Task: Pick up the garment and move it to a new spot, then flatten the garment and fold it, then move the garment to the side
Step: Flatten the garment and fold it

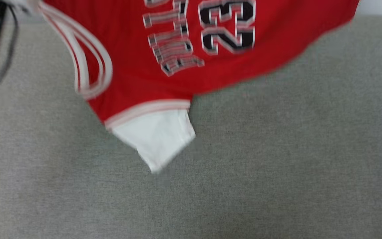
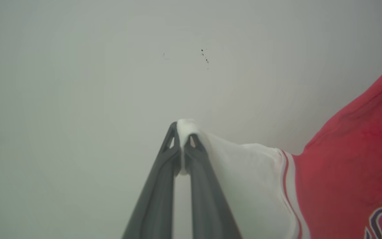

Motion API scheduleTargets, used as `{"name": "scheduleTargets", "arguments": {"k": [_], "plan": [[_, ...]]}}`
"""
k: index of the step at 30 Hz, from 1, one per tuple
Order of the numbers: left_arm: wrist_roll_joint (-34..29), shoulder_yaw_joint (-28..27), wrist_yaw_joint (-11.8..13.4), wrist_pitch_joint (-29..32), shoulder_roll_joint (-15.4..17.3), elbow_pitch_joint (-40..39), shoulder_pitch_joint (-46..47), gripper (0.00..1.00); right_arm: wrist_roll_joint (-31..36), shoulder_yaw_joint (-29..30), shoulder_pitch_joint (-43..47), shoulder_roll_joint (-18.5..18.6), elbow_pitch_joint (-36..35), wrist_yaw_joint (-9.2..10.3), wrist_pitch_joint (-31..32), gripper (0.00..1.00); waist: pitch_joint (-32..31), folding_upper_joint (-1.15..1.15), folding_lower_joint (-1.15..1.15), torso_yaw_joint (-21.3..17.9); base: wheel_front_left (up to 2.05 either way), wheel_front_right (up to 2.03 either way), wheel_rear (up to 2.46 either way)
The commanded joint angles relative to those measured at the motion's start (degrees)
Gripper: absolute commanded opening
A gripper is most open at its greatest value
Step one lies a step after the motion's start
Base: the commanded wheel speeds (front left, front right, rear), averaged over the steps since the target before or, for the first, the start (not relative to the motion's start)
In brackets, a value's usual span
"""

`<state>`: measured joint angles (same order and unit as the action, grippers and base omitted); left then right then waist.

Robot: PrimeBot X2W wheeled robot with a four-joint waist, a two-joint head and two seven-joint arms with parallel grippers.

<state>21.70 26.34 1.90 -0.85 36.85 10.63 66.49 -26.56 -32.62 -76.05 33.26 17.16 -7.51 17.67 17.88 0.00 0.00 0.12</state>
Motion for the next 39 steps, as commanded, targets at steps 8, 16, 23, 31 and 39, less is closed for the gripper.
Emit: {"name": "scheduleTargets", "arguments": {"k": [8, 16, 23, 31, 39], "plan": [[-3.62, 0.20, -3.98, -0.26, -2.60, 10.72, 23.64, 0.00, 7.39, 1.15, -18.85, -3.72, 9.55, 0.04, -2.22, 0.00, 10.34, 0.00, 0.00, 0.79, 0.00, 0.00, 0.00], [-5.29, 0.85, -6.12, -2.20, -5.01, 18.64, 37.61, 0.00, 10.86, 0.66, -32.09, -6.79, 18.92, 0.04, -6.51, 0.00, 14.82, 0.00, 0.00, 2.17, 0.00, 0.00, 0.00], [-4.70, 1.82, -6.93, -5.10, -6.75, 25.23, 39.39, 0.00, 10.74, -1.50, -34.25, -9.56, 27.39, 0.04, -11.41, 0.00, 16.50, 0.00, 0.00, 2.83, 0.00, 0.00, 0.00], [-3.76, 3.64, -7.46, -9.32, -6.72, 29.86, 32.43, 0.00, 7.26, -8.21, -27.81, -10.84, 32.41, 0.04, -15.69, 0.00, 17.17, 0.00, 0.00, 2.75, 0.00, 0.00, 0.00], [-1.20, 5.08, -8.23, -13.16, -6.13, 30.60, 18.50, 0.00, 1.47, -14.81, -16.14, -11.18, 33.58, 0.04, -20.63, 0.00, 13.03, 0.00, 0.00, 2.34, 0.00, 0.00, 0.00]]}}
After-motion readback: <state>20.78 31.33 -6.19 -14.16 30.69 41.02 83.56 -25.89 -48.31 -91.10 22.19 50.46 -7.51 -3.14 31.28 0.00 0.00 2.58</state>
